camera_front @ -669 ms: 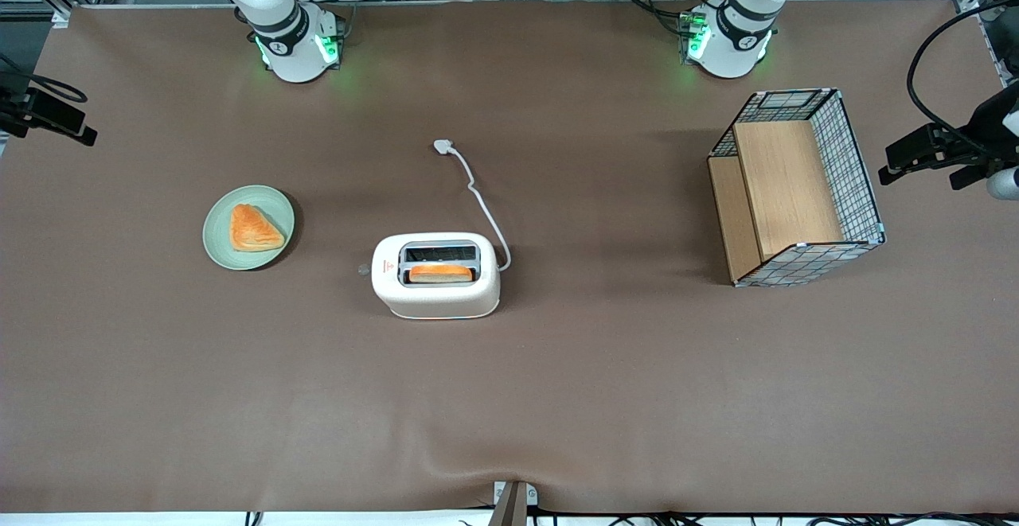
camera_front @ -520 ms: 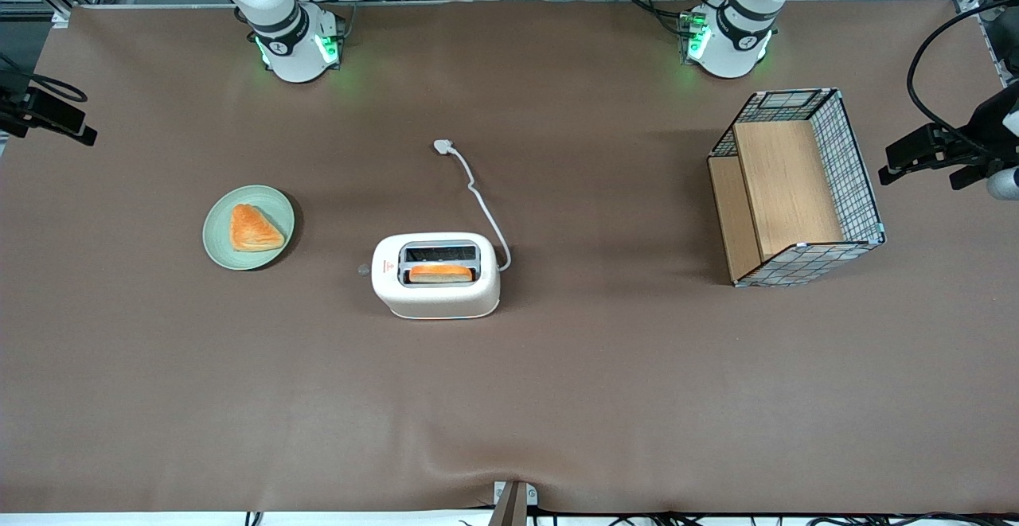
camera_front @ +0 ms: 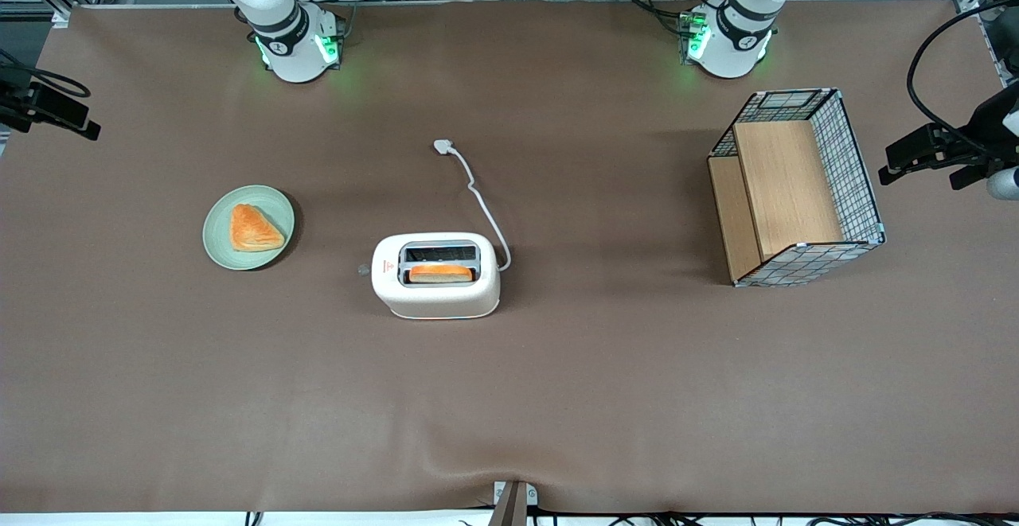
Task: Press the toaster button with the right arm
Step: 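Move the right gripper down beside the white toaster's lever end, then bring the closed right gripper above the toaster's lever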
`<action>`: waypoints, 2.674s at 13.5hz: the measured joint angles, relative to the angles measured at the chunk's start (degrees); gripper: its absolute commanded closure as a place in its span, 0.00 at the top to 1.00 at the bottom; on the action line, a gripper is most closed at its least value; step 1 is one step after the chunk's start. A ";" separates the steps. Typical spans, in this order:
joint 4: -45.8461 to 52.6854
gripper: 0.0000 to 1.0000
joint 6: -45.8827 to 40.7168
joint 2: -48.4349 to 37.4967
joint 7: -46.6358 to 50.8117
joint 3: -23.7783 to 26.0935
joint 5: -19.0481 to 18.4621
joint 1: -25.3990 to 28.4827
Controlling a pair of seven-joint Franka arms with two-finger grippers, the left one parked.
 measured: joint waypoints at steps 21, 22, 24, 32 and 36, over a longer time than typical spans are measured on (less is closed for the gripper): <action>-3.93 0.89 7.74 15.75 1.23 0.39 17.52 7.66; -4.07 0.78 8.82 17.02 1.23 0.40 19.16 7.68; -4.14 0.45 11.15 19.16 1.23 0.44 21.98 7.93; -4.19 0.00 19.47 25.63 -1.31 0.51 27.49 10.85; -4.23 0.00 20.07 28.83 -5.18 0.30 33.09 10.82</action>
